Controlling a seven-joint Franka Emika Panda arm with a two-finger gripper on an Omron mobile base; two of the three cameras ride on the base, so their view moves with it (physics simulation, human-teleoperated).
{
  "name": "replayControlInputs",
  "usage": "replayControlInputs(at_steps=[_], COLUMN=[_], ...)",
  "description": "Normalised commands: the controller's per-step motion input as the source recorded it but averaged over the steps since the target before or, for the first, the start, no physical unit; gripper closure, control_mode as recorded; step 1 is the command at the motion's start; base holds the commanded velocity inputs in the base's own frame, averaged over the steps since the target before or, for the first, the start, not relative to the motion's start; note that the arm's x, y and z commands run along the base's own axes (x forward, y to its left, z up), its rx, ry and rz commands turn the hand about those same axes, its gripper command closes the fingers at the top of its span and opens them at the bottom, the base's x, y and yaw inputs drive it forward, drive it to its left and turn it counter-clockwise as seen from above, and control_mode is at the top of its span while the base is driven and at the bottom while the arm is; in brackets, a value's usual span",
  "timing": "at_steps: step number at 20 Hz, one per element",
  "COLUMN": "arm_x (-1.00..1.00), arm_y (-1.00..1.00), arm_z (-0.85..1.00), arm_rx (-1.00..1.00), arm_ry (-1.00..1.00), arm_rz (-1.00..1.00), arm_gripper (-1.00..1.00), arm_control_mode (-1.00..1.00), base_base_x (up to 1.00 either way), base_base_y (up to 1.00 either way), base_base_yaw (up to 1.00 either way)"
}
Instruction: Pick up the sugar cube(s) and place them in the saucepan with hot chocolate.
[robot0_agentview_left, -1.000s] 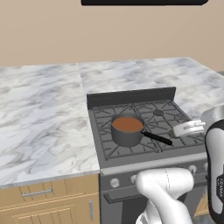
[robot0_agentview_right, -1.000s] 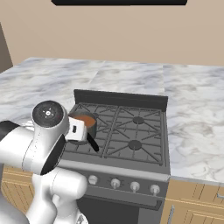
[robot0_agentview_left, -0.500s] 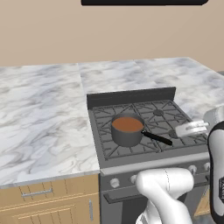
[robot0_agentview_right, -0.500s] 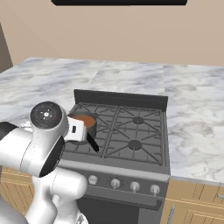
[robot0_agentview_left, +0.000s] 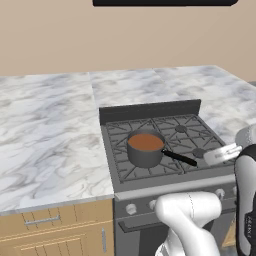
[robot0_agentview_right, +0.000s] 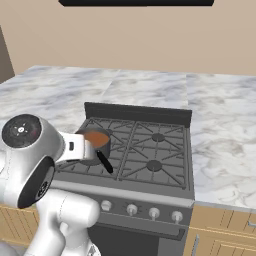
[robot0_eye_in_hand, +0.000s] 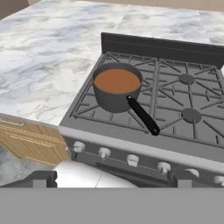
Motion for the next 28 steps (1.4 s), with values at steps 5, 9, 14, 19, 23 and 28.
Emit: replayControlInputs(at_steps=[5, 9, 14, 19, 23, 28], arm_x=[-0.39, -0.45, -0.21, 0.0, 0.0, 0.0], arm_y=[0.01, 0.02, 0.15, 0.01, 0.0, 0.0], arm_z=[0.03, 0.21, 0.06, 0.0, 0.0, 0.0], arm_rx=[-0.06, 0.0, 0.0, 0.0, 0.0, 0.0], arm_ry=[-0.09, -0.05, -0.02, 0.0, 0.0, 0.0], arm_rz=[0.0, 0.0, 0.0, -0.04, -0.03, 0.0], arm_gripper=[-1.0, -1.0, -1.0, -1.0, -1.0, -1.0], arm_control_mode=[-1.0, -1.0, -1.0, -1.0, -1.0, -1.0], base_base_x=[0.0, 0.0, 0.0, 0.0, 0.0, 0.0], base_base_y=[0.0, 0.0, 0.0, 0.0, 0.0, 0.0], base_base_yaw=[0.0, 0.0, 0.0, 0.0, 0.0, 0.0])
